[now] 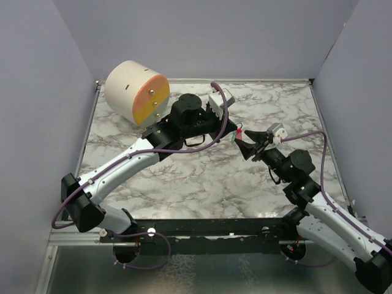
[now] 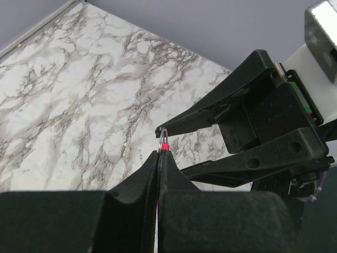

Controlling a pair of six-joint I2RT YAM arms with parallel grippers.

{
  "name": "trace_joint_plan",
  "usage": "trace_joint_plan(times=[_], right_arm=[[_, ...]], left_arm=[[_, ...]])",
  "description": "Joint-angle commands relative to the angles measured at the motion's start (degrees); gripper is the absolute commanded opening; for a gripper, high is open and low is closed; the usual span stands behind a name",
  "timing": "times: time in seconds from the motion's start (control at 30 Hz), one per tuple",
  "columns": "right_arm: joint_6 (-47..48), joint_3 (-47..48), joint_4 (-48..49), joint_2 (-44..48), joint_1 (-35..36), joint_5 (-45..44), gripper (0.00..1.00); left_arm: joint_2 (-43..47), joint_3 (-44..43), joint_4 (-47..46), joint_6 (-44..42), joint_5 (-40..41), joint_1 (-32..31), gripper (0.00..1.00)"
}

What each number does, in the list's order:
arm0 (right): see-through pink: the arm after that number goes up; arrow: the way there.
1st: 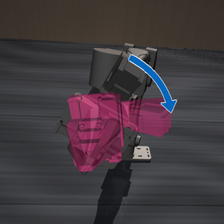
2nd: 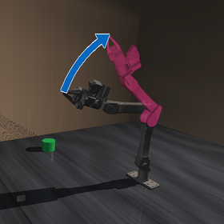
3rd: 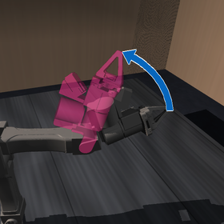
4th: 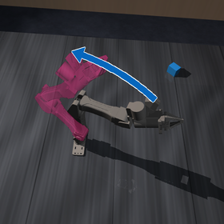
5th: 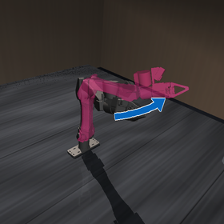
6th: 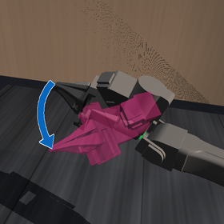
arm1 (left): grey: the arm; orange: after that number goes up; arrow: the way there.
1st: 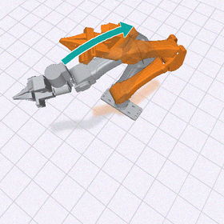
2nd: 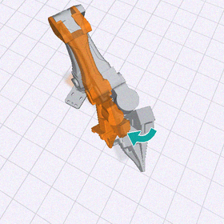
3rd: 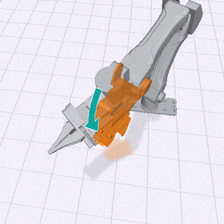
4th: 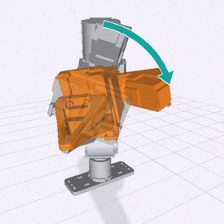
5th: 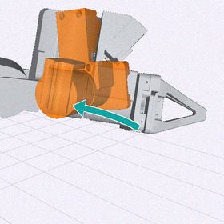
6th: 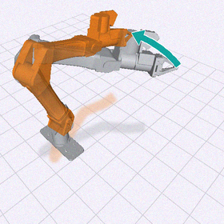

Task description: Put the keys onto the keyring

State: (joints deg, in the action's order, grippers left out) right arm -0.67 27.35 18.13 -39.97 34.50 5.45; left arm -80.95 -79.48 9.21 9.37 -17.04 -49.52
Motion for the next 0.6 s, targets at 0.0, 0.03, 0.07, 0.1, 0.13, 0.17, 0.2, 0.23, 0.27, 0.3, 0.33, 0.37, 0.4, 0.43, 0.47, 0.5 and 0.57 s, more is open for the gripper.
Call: trace_joint_plan(times=[0.0, 0.03, 0.07, 0.1, 0.13, 0.17, 0.2, 0.23, 0.27, 0.3, 0.33, 0.37, 0.4, 0.43, 0.47, 0.5, 0.57], right_arm=[[0.82, -0.70, 3.04, -0.75, 0.30, -0.18, 0.48], [0.82, -0.76, 3.38, -1.04, 0.30, -0.18, 0.48], [0.84, -0.85, 3.66, -1.34, 0.30, -0.29, 0.48], [0.84, -0.94, 3.93, -1.52, 0.28, -0.50, 0.48], [0.84, -1.07, 4.19, -1.73, 0.30, -0.71, 0.48], [0.91, -1.15, 4.48, -1.92, 0.30, -0.97, 0.47], [0.93, -1.30, 4.77, -2.05, 0.30, -1.17, 0.47], [0.91, -1.40, 5.01, -2.20, 0.30, -1.41, 0.46], [0.93, -1.49, 5.13, -2.36, 0.29, -1.74, 0.44], [0.86, -1.51, 5.28, -2.40, 0.30, -1.98, 0.41], [0.87, -1.60, 5.38, -2.55, 0.30, -2.21, 0.38], [0.92, -1.68, 5.50, -2.61, 0.30, -2.52, 0.34], [0.93, -1.81, 5.59, -2.59, 0.26, -2.96, 0.30], [0.91, -1.90, 5.74, -2.58, 0.30, -3.30, 0.27], [0.93, -1.99, 5.84, -2.53, 0.30, -3.58, 0.25], [0.89, -2.04, 5.78, -2.45, 0.30, -3.86, 0.23], [0.98, -2.11, 5.70, -2.14, 0.30, -4.35, 0.21]], left_arm=[[-0.48, -2.69, 1.22, 0.90, -2.08, -0.01, 0.00], [-0.44, -2.76, 1.36, 1.06, -2.15, -0.04, 0.00], [-0.52, -2.78, 1.60, 1.17, -2.30, -0.05, 0.00], [-0.57, -2.78, 1.66, 1.32, -2.43, -0.05, 0.00], [-0.53, -2.78, 1.83, 1.46, -2.66, -0.05, 0.00], [-0.53, -2.69, 1.97, 1.64, -3.06, -0.05, 0.00], [-0.60, -2.65, 2.11, 1.82, -3.23, -0.11, 0.00], [-0.59, -2.57, 2.20, 2.00, -3.30, -0.14, 0.00], [-0.54, -2.53, 2.38, 2.17, -3.23, -0.14, 0.00], [-0.52, -2.40, 2.43, 2.29, -3.21, -0.23, 0.00], [-0.49, -2.28, 2.48, 2.39, -3.06, -0.23, 0.00], [-0.44, -2.19, 2.54, 2.45, -2.90, -0.35, 0.00], [-0.41, -2.17, 2.65, 2.49, -2.88, -0.33, 0.00], [-0.38, -2.23, 2.77, 2.50, -2.76, -0.35, 0.00], [-0.42, -2.37, 3.00, 2.52, -2.67, -0.34, 0.00], [-0.53, -2.61, 3.23, 2.50, -2.58, -0.35, 0.00], [-0.81, -3.05, 3.84, 2.46, -2.40, -0.38, 0.00]])
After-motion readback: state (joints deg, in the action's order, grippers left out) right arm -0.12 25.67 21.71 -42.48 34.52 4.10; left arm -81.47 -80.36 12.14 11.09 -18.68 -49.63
